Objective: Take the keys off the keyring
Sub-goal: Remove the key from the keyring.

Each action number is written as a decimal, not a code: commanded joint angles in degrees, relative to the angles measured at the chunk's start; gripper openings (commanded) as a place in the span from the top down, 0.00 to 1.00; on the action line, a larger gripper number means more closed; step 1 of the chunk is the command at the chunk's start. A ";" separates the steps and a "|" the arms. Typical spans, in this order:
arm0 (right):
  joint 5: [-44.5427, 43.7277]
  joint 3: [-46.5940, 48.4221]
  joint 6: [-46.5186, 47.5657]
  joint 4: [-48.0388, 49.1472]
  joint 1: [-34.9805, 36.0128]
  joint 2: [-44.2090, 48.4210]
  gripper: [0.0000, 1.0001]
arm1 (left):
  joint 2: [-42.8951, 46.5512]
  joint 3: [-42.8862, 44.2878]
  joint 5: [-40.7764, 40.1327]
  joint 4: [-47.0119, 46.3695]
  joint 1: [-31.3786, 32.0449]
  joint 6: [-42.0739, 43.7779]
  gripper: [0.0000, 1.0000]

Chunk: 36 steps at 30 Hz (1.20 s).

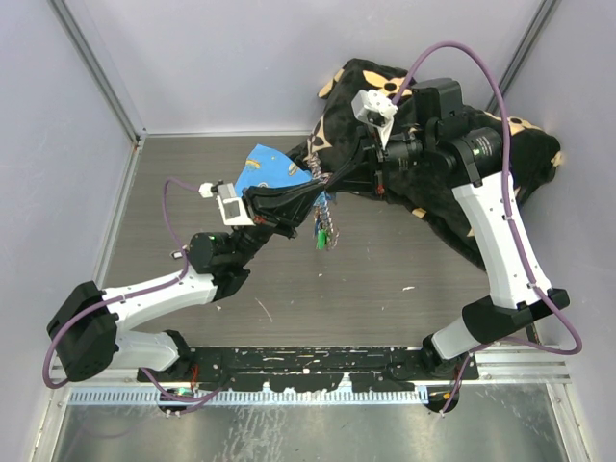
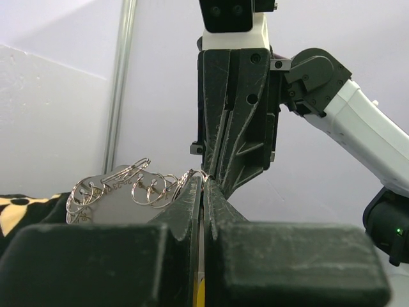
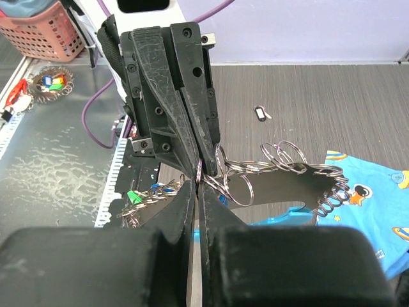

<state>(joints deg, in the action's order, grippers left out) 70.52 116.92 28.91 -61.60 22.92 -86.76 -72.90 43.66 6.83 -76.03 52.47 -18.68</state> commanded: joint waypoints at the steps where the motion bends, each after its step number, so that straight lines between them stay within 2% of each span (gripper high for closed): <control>1: -4.83 2.75 -0.32 0.31 0.95 -0.11 0.99 | 2.21 -0.42 1.83 -4.22 0.14 -0.38 0.95; 5: -6.44 2.30 0.92 -0.88 0.97 0.00 0.99 | 5.34 -3.65 3.54 0.51 -0.59 -0.08 0.71; 15: -9.98 -2.53 6.21 -4.39 1.78 0.46 0.99 | 16.92 -8.00 5.59 17.97 -2.93 4.05 0.66; 17: -13.20 -2.90 9.85 -7.15 3.26 0.42 0.99 | 20.10 -6.72 7.64 26.75 -3.66 7.16 0.65; 21: -20.70 -4.44 15.93 -11.13 7.72 0.61 0.99 | 23.24 -0.02 13.36 50.35 -3.87 13.60 0.63; 24: -26.02 -4.69 19.64 -14.27 10.44 -0.08 0.99 | 23.15 2.93 17.59 61.25 -3.89 15.95 0.58; 28: -32.14 -4.51 23.28 -18.13 13.06 -1.29 0.99 | 22.82 1.83 18.81 62.85 -3.88 16.29 0.51; 32: -34.52 -4.25 25.15 -20.83 14.48 -2.93 0.99 | 21.65 -2.55 19.53 55.93 -3.93 14.54 0.45; 36: -36.24 -4.57 26.07 -21.87 15.36 -4.00 0.99 | 19.89 -6.53 18.74 47.71 -3.88 14.03 0.45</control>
<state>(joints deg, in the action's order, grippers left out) 36.97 111.55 52.23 -82.35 37.45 -90.87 -51.83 39.83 24.58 -19.53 48.82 -4.69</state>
